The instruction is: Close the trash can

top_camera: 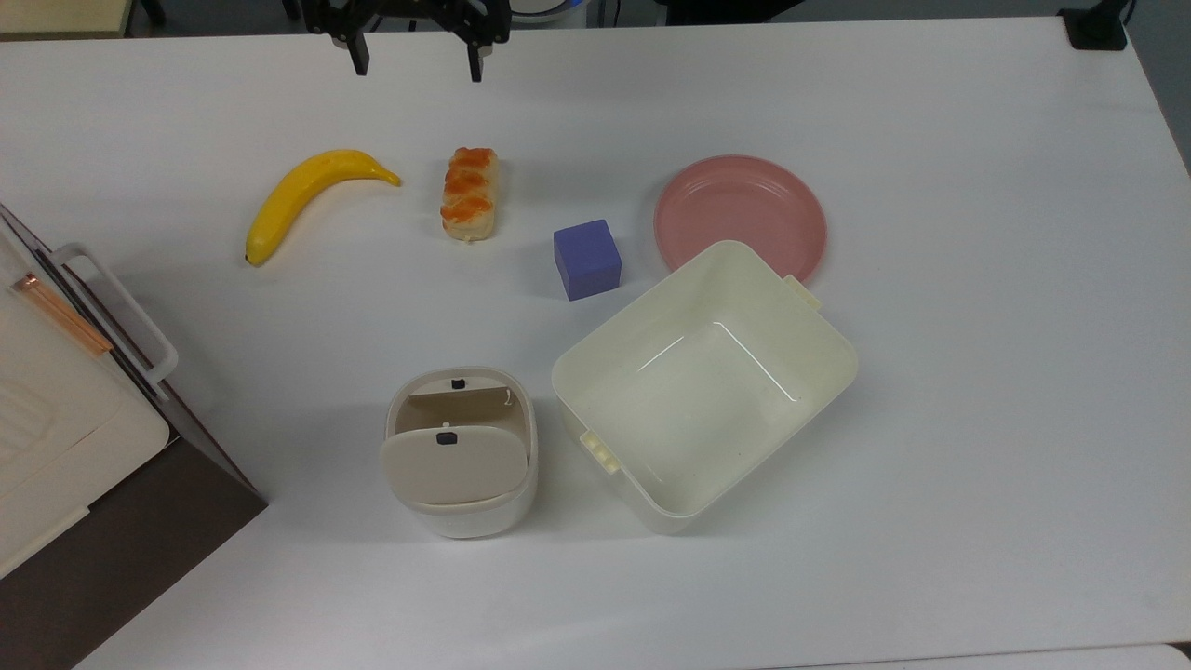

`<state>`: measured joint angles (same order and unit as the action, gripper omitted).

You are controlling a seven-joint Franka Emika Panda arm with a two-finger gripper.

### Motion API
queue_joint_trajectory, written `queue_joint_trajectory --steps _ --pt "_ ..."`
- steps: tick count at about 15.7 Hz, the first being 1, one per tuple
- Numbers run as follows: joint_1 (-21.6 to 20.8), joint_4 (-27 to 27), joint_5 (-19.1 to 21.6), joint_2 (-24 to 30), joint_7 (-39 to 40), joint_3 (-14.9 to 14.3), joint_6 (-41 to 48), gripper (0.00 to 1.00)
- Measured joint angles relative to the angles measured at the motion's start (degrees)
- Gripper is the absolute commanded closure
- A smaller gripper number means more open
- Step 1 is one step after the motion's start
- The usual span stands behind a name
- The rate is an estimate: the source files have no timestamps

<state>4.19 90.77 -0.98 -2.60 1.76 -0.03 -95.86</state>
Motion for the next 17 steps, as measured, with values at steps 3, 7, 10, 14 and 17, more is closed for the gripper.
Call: queue_joint_trajectory --steps 3,7,10,14,17 --pt "-0.1 0.1 -0.9 -0.1 2.3 0.0 -0.5 1.0" --pt "-0.6 0.4 -1.8 -0.8 7.5 0.0 -3.6 1.0" --pt "-1.4 0.4 -2.7 -2.8 7.9 0.0 -6.1 1.0" --pt "-1.6 -0.2 -4.1 -6.3 2.4 0.0 -11.8 1.0" --pt "-1.7 -2.3 -6.7 -10.2 -10.9 0.0 -19.4 1.0"
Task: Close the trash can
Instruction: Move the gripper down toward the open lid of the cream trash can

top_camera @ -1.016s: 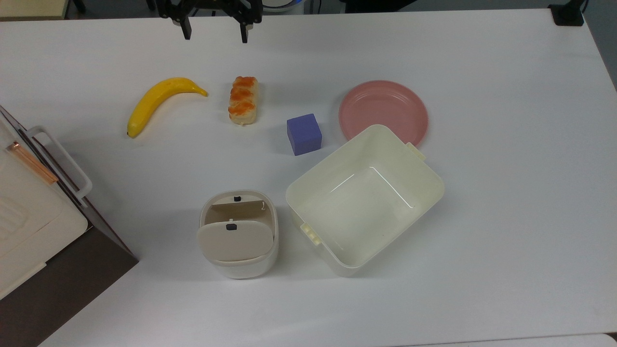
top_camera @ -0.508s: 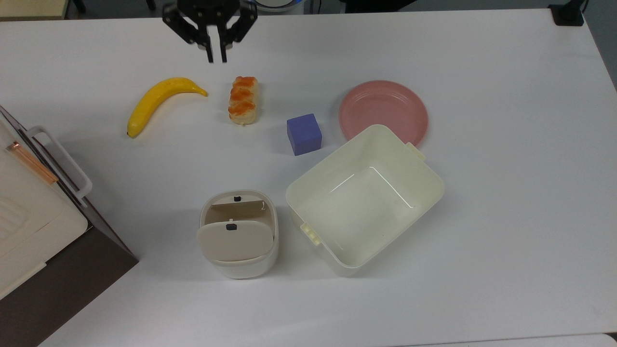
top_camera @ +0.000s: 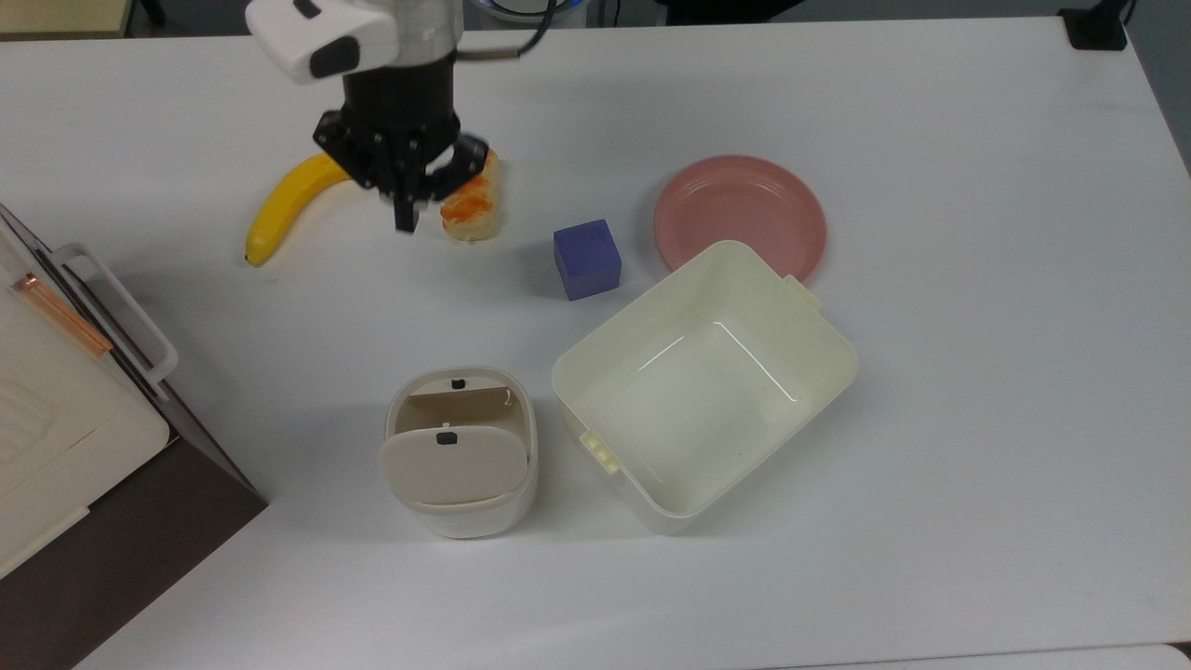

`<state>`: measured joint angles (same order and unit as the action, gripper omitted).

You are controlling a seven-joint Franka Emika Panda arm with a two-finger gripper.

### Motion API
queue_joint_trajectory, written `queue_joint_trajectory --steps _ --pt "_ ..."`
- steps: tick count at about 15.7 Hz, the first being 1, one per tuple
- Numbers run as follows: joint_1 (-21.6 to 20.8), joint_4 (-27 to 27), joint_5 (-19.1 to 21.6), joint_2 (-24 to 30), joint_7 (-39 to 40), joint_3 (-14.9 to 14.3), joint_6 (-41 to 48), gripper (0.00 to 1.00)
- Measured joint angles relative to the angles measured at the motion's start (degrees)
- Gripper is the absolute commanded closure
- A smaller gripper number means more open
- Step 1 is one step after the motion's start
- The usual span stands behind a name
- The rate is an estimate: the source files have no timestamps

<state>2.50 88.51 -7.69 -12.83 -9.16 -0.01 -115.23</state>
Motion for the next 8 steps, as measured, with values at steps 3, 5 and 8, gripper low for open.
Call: queue_joint_trajectory --steps 3,5,8 --pt "0.1 -7.6 -0.3 -5.4 -10.6 0.0 -1.3 1.0" --pt "0.9 -13.8 -0.3 -9.7 -18.0 -0.1 -1.4 1.0" --pt "2.6 -19.5 -0.3 -13.9 -25.3 0.4 -2.6 1.0"
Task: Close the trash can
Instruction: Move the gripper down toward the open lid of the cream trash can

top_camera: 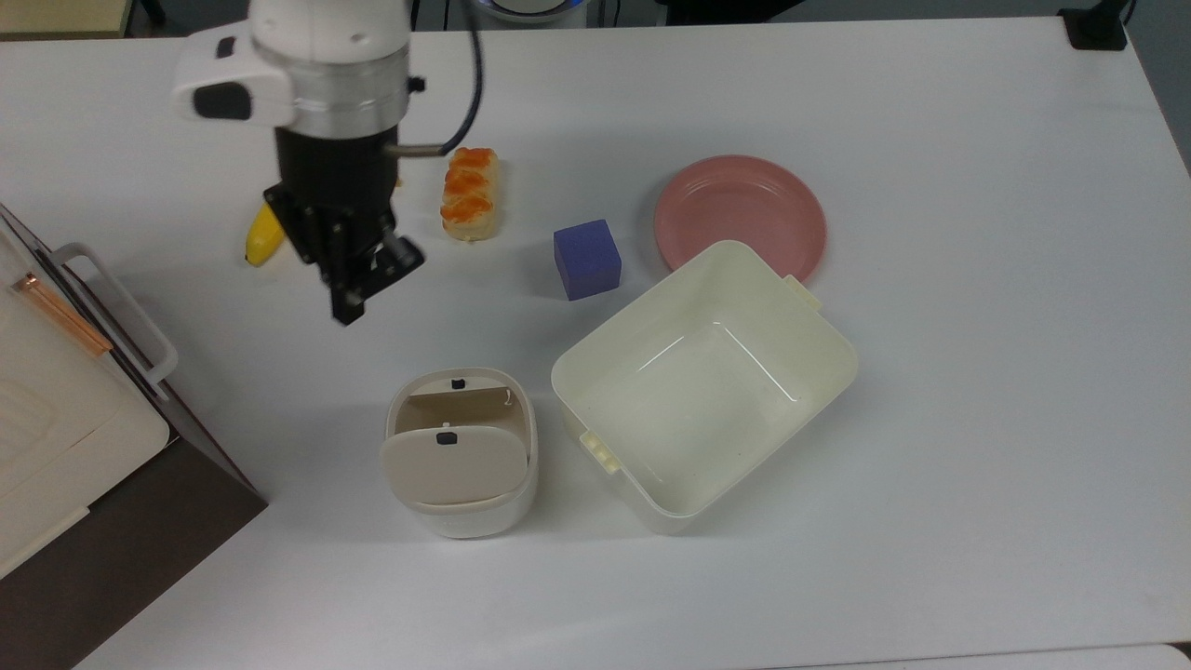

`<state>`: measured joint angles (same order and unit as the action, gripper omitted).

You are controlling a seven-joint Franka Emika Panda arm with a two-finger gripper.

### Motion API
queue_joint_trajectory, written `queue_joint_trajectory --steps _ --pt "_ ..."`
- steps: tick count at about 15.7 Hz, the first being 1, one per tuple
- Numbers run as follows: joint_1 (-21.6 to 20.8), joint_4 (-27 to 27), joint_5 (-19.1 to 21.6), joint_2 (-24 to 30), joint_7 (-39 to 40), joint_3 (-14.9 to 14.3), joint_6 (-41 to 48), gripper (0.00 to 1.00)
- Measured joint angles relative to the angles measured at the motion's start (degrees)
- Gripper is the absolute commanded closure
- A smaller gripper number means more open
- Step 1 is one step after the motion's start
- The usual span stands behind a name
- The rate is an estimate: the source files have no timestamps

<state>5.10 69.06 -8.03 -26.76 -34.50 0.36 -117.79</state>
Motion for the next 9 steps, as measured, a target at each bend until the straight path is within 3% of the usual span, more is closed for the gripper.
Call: queue_joint_trajectory --steps 5,9 --pt "0.4 -11.4 0.0 -7.7 -9.1 0.8 -0.3 1.0" --pt "-2.4 -19.8 -0.2 -12.9 -14.8 1.0 -0.3 1.0"
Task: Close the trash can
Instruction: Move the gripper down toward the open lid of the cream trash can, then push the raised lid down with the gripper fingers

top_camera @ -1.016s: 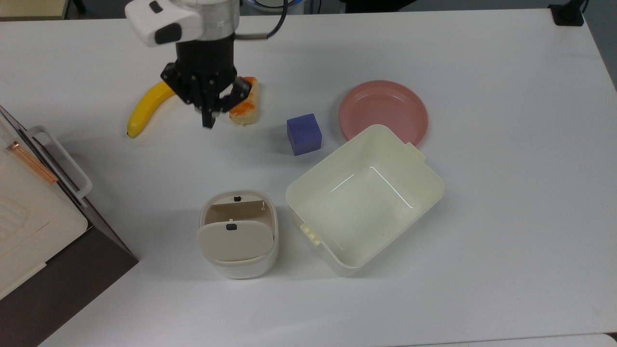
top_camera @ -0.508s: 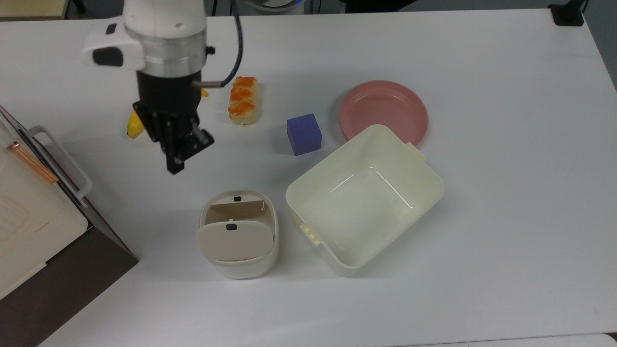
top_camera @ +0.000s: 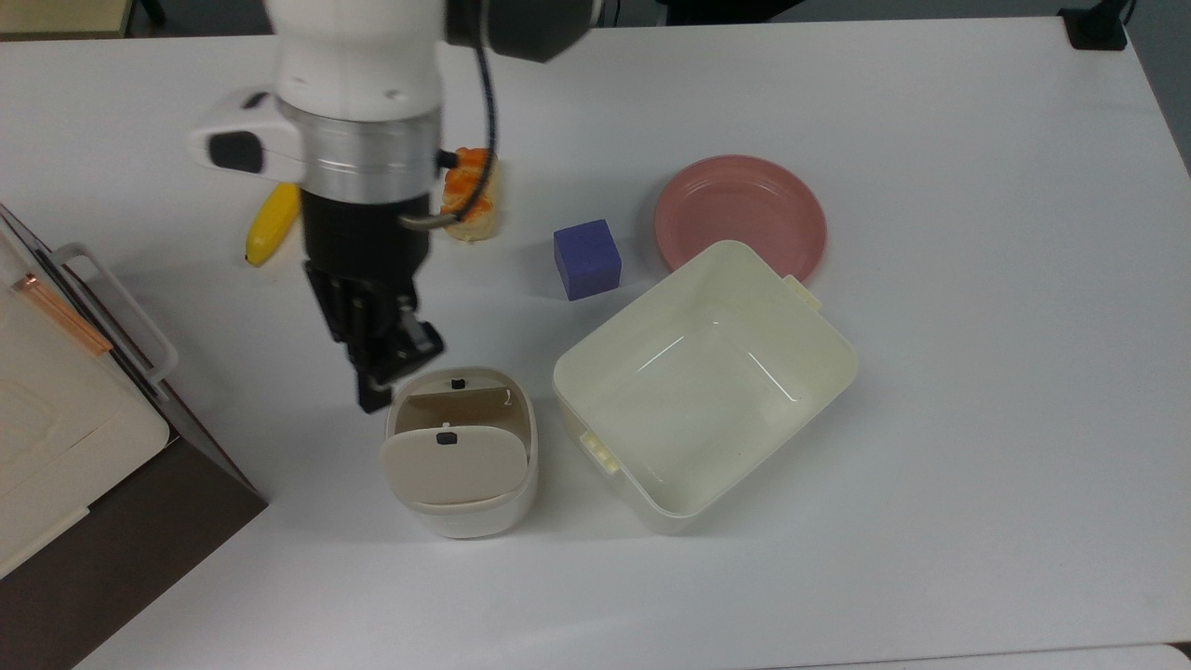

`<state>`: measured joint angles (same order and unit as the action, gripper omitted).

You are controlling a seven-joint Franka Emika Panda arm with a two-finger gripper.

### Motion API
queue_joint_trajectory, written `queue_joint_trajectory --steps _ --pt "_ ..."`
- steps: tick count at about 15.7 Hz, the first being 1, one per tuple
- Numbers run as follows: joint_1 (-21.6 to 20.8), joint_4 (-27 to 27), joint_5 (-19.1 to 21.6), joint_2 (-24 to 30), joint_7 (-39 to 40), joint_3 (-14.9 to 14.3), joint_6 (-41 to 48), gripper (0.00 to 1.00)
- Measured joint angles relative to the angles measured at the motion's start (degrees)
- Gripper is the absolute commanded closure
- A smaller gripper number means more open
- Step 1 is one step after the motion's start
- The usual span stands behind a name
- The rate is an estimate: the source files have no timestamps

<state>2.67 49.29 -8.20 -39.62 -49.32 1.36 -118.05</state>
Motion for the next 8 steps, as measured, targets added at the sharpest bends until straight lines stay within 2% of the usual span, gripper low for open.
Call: queue_joint_trajectory --steps 5,8 --pt "-4.1 -2.5 -2.5 -2.9 -6.3 -1.4 -3.3 1.0" --pt "-4.4 -3.1 -3.5 -4.2 -6.6 -1.9 -3.8 1.0"
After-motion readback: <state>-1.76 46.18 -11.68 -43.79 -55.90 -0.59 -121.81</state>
